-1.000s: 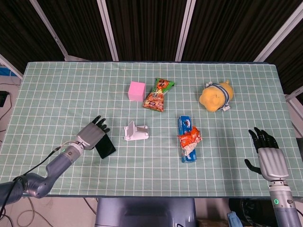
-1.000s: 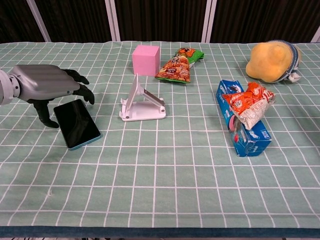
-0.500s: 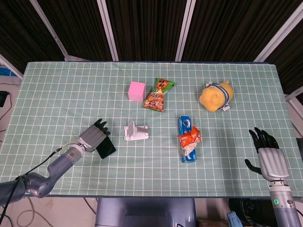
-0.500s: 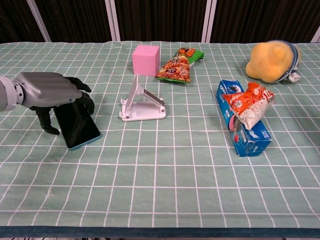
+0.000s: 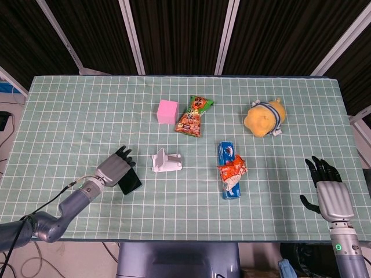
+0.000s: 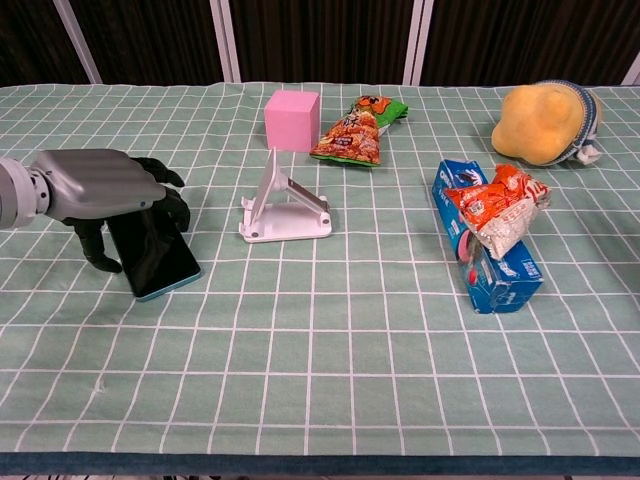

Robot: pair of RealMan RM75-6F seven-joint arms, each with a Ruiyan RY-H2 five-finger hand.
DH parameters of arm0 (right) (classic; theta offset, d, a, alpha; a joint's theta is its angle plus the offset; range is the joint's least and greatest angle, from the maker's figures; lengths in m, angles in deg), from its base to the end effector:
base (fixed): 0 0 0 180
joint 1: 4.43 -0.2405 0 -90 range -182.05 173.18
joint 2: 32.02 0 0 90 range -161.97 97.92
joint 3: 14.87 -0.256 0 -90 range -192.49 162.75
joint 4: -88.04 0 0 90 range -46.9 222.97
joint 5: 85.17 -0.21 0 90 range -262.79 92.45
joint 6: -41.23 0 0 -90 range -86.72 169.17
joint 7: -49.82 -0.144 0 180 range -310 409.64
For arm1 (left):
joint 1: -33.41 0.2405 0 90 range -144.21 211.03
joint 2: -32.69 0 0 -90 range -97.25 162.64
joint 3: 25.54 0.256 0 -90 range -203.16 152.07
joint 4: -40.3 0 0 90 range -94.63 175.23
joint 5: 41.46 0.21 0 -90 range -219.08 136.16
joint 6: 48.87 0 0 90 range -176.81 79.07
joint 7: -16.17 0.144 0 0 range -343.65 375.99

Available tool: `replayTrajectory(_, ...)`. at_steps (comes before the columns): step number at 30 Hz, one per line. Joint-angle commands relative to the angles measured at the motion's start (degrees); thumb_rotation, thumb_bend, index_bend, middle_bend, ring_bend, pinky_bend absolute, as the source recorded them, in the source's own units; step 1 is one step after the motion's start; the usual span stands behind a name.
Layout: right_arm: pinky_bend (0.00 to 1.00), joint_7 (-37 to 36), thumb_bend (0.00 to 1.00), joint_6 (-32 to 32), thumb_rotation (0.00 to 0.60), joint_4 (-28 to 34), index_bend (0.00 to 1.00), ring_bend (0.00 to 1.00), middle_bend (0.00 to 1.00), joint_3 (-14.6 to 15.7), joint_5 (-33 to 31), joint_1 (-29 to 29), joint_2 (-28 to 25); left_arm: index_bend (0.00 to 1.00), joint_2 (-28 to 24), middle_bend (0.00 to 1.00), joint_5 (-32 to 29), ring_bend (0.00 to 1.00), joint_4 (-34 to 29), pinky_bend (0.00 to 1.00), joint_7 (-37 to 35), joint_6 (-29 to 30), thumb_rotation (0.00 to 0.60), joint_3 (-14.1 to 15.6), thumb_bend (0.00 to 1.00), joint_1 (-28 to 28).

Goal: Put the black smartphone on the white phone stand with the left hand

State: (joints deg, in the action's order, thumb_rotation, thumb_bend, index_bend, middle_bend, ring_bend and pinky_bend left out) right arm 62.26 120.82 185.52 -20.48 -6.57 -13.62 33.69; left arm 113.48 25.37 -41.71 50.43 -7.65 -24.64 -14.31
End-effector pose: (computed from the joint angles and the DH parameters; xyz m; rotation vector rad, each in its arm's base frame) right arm -0.2924 -0.2108 0.1414 1.4055 -0.8852 0.8035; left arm -0.1965 0.3386 -0.0129 -2.2571 -0.4995 -0.3942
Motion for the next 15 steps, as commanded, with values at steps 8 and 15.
replayTrajectory(8,0.14,-0.03,0.37,0.07,0.6,0.02,0.0,0.0,0.0,0.02,0.0,0.07,-0.01,0.29,1.37,0.31,1.49,0.0,1.39,0.0,-1.33,1.18,0.6,0.89,0.15,0.42)
replayTrajectory(15,0.14,-0.06,0.37,0.11,0.6,-0.02,0.0,0.0,0.0,0.03,0.04,0.1,-0.02,0.4,1.82,0.45,4.23,0.04,2.15,0.0,-4.23,2.82,0.6,1.2,0.32,1.23)
